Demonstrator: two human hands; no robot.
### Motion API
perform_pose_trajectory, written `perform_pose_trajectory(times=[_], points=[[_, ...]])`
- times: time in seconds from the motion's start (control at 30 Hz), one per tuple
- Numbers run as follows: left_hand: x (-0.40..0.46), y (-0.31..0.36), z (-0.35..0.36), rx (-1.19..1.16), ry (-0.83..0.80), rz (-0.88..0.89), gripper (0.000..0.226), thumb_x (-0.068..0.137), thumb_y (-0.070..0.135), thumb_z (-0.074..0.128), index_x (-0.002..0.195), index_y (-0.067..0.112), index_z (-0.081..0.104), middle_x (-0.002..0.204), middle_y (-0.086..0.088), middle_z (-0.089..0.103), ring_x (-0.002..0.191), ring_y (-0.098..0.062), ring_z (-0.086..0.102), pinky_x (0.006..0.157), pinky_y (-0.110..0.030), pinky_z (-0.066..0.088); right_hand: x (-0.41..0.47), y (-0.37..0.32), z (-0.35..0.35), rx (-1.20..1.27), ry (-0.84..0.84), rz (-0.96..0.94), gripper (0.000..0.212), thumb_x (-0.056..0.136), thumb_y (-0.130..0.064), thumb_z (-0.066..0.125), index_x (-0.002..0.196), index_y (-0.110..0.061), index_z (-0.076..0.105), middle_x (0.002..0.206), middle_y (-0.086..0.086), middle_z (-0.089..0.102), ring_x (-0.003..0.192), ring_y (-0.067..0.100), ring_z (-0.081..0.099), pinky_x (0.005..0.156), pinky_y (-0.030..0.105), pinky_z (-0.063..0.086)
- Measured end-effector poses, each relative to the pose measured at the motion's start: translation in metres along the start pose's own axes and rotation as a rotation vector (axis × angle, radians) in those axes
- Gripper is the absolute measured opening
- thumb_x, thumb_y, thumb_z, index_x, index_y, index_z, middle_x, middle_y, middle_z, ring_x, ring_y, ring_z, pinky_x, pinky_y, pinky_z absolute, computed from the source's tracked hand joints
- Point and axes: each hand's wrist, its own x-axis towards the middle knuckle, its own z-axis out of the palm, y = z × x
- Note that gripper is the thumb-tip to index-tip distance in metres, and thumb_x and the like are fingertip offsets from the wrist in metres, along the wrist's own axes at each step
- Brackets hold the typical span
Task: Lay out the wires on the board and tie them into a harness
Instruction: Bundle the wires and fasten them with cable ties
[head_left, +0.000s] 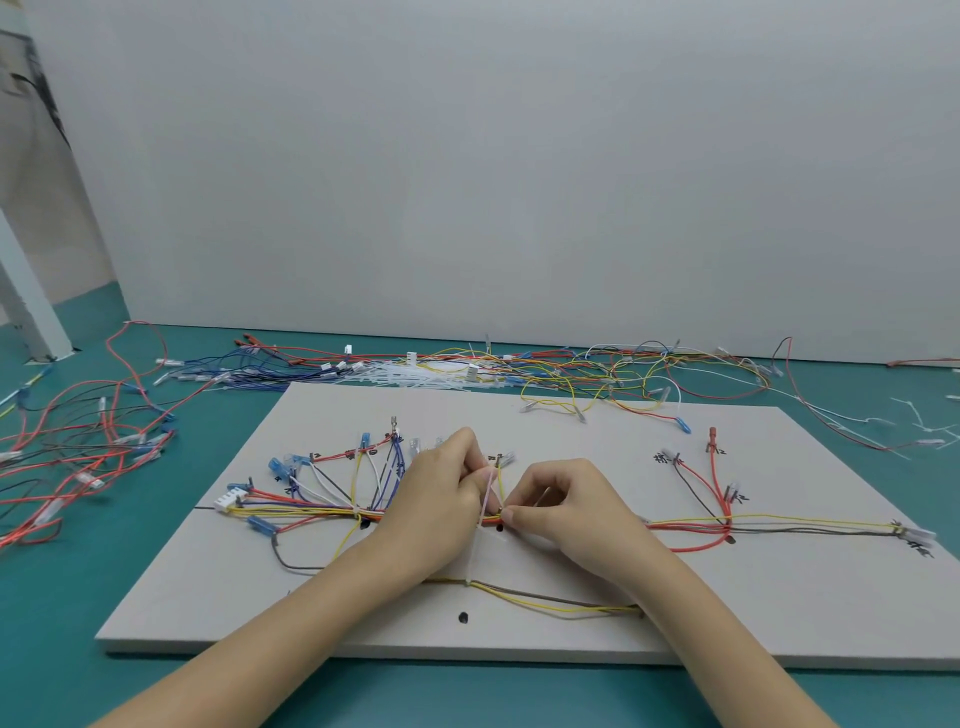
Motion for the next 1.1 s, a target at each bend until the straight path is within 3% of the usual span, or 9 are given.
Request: perform_pose_trajectory(times=[0.27, 0.4, 0.47, 0.6, 0.8, 1.1], points=[[0.001, -0.001, -0.002, -0.058, -0.031, -0.026, 0.018, 0.095, 0.009, 0.054, 0.078, 0.013, 0.049, 0.067, 0.003, 0.071, 0.065, -0.015, 0.065, 0.068, -0.035, 0.051, -0.001, 0.000, 0.000, -0.003, 0.003, 0.003, 0.007, 0.079, -0.010, 0.073, 0.072, -0.009, 0.072, 0.062, 0.002, 0.065, 0.050, 0.004, 0.044, 0.049, 0.016, 0.034], [0.003, 0.003, -0.008, -0.043, -0.126, -0.002, 0.012, 0.097, 0.019, 0.054, 0.085, 0.022, 0.054, 0.070, 0.005, 0.072, 0.069, -0.013, 0.065, 0.063, -0.020, 0.048, -0.003, 0.002, -0.001, 0.007, -0.001, 0.000, 0.007, 0.082, -0.012, 0.072, 0.076, -0.011, 0.074, 0.066, -0.001, 0.068, 0.055, 0.001, 0.051, 0.055, 0.016, 0.039], [0.004, 0.001, -0.013, -0.071, -0.162, -0.007, 0.007, 0.095, 0.024, 0.059, 0.089, 0.023, 0.061, 0.070, 0.005, 0.072, 0.069, -0.013, 0.066, 0.063, -0.021, 0.050, -0.003, 0.002, -0.003, 0.003, -0.013, -0.002, 0.007, 0.084, -0.013, 0.071, 0.078, -0.013, 0.075, 0.065, -0.006, 0.067, 0.056, -0.003, 0.051, 0.056, 0.013, 0.039], [0.005, -0.003, -0.017, -0.049, -0.175, 0.041, 0.008, 0.083, 0.021, 0.075, 0.078, 0.015, 0.072, 0.066, 0.009, 0.069, 0.061, -0.002, 0.061, 0.060, -0.015, 0.045, -0.004, 0.002, -0.005, -0.041, -0.022, -0.009, 0.008, 0.085, -0.011, 0.069, 0.082, -0.015, 0.076, 0.070, -0.008, 0.070, 0.061, -0.005, 0.056, 0.061, 0.011, 0.042], [0.003, -0.004, -0.009, 0.044, -0.108, 0.113, 0.016, 0.082, 0.016, 0.075, 0.069, 0.023, 0.068, 0.064, 0.002, 0.066, 0.056, -0.001, 0.052, 0.058, -0.017, 0.041, -0.004, 0.003, -0.009, -0.078, -0.003, -0.014, 0.004, 0.081, -0.012, 0.074, 0.078, -0.013, 0.075, 0.070, -0.004, 0.071, 0.060, -0.002, 0.057, 0.060, 0.014, 0.044], [0.005, -0.004, -0.010, 0.104, -0.143, 0.193, 0.021, 0.084, 0.015, 0.070, 0.069, 0.028, 0.062, 0.064, 0.013, 0.063, 0.063, -0.002, 0.057, 0.059, -0.016, 0.042, -0.003, 0.003, 0.000, -0.174, 0.072, 0.002, 0.009, 0.078, -0.014, 0.074, 0.070, -0.017, 0.074, 0.066, -0.004, 0.070, 0.059, 0.001, 0.058, 0.062, 0.021, 0.048]])
